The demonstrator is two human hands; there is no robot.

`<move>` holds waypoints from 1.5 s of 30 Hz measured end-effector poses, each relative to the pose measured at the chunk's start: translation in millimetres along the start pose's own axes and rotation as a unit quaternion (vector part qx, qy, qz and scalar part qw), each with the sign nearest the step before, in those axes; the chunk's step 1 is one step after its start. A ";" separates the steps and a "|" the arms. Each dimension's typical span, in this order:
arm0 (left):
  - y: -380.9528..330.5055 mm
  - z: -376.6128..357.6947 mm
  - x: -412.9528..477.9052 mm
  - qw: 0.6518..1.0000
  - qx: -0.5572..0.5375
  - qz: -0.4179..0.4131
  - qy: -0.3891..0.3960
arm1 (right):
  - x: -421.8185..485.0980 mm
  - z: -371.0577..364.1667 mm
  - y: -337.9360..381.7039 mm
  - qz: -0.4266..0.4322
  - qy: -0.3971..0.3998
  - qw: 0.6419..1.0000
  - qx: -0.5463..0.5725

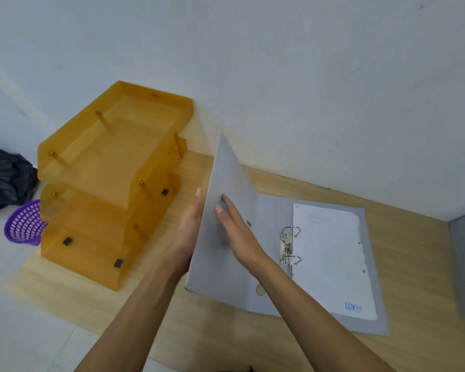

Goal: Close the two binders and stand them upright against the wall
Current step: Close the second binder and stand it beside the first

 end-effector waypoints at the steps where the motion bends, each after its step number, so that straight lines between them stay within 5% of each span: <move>1: 3.1 -17.4 2.4 1.000 -0.021 0.001 0.018 | -5.1 9.5 7.8 0.006 -0.007 1.000 0.013; 7: 44.4 -95.1 21.1 0.992 0.124 -0.035 0.012 | -32.4 78.5 23.3 0.006 -0.087 0.996 0.027; 14: 103.8 -137.0 27.1 0.944 0.326 -0.001 0.061 | -67.5 192.9 26.5 0.003 -0.207 0.977 -0.050; 20: 137.0 -127.8 33.3 0.935 0.353 0.041 -0.001 | -114.1 266.2 -18.1 -0.009 -0.267 0.961 -0.075; 28: 164.0 -125.4 26.3 0.933 0.349 0.067 -0.057 | -157.8 327.6 -130.9 -0.145 -0.339 0.926 -0.081; 33: 176.2 -129.7 24.9 0.926 0.365 0.083 -0.053 | -137.7 298.3 -149.6 -0.215 -0.228 0.916 -0.250; 38: 179.0 -130.1 23.6 0.921 0.374 0.096 -0.053 | -102.1 245.2 -146.4 -0.183 -0.078 0.928 -0.316; 45: 182.3 -132.7 24.7 0.913 0.394 0.098 -0.042 | -115.4 243.4 -181.3 -0.200 -0.049 0.911 -0.358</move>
Point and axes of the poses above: each hand's wrist, its own x-axis towards the middle knuckle, its own z-axis out of the back of the hand, y = z × x, the point moved 8 cm from there along x, towards the middle knuckle, and after that the axes turned 8 degrees about x, right-handed, at the moved point
